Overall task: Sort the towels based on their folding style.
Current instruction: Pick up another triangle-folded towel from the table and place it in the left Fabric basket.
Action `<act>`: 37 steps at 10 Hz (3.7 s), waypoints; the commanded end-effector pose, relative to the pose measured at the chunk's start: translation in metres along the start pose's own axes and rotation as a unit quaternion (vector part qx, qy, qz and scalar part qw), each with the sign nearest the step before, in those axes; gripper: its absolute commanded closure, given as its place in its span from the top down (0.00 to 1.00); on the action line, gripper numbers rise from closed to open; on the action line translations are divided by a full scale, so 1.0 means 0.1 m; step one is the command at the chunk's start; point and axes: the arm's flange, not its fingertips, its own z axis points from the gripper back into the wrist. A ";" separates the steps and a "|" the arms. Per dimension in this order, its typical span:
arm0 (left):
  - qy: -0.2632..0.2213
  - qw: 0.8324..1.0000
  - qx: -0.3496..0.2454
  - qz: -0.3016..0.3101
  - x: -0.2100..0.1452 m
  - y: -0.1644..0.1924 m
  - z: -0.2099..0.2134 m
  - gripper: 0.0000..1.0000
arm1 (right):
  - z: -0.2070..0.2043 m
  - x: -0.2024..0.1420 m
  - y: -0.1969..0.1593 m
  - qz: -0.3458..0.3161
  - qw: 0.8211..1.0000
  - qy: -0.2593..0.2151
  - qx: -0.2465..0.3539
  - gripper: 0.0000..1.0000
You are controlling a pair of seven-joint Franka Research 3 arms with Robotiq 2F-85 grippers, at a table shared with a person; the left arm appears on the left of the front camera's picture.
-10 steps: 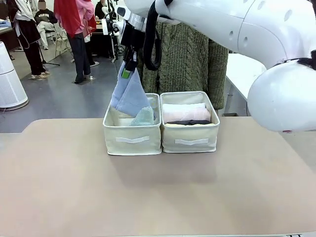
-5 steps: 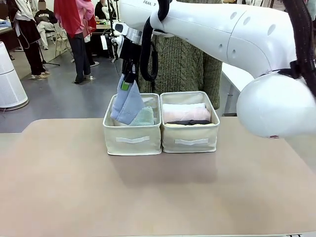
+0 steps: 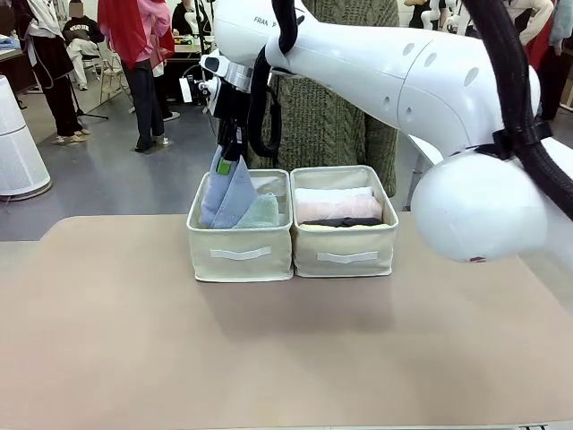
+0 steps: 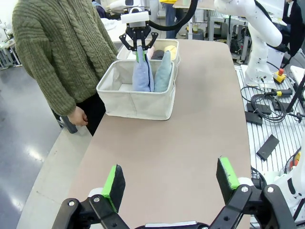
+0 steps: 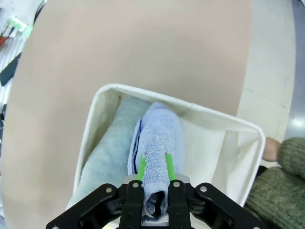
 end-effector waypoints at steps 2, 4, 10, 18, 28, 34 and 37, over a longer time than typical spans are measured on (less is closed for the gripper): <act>-0.004 1.000 0.003 0.009 0.02 -0.03 0.00 1.00 | 0.00 0.18 -0.50 0.006 1.000 0.008 0.015 0.15; -0.004 1.000 0.003 0.009 0.02 -0.03 0.00 1.00 | -0.09 0.17 -0.52 0.004 1.000 0.009 0.022 0.15; -0.004 1.000 0.003 0.009 0.02 -0.03 0.00 1.00 | 0.05 0.26 -0.33 0.015 1.000 0.000 0.000 0.15; -0.004 1.000 0.003 0.009 0.02 -0.03 0.00 1.00 | 0.09 0.26 -0.27 0.012 1.000 0.021 0.014 0.15; -0.004 1.000 0.003 0.009 0.02 -0.03 0.00 1.00 | -0.21 0.22 -0.34 0.005 0.998 0.030 0.061 0.15; -0.004 1.000 0.003 0.009 0.02 -0.03 0.00 1.00 | -0.26 0.15 -0.37 0.000 0.998 0.022 0.051 0.15; -0.004 1.000 0.003 0.009 0.02 -0.03 0.00 1.00 | -0.35 0.11 -0.42 -0.002 0.998 0.017 0.055 0.15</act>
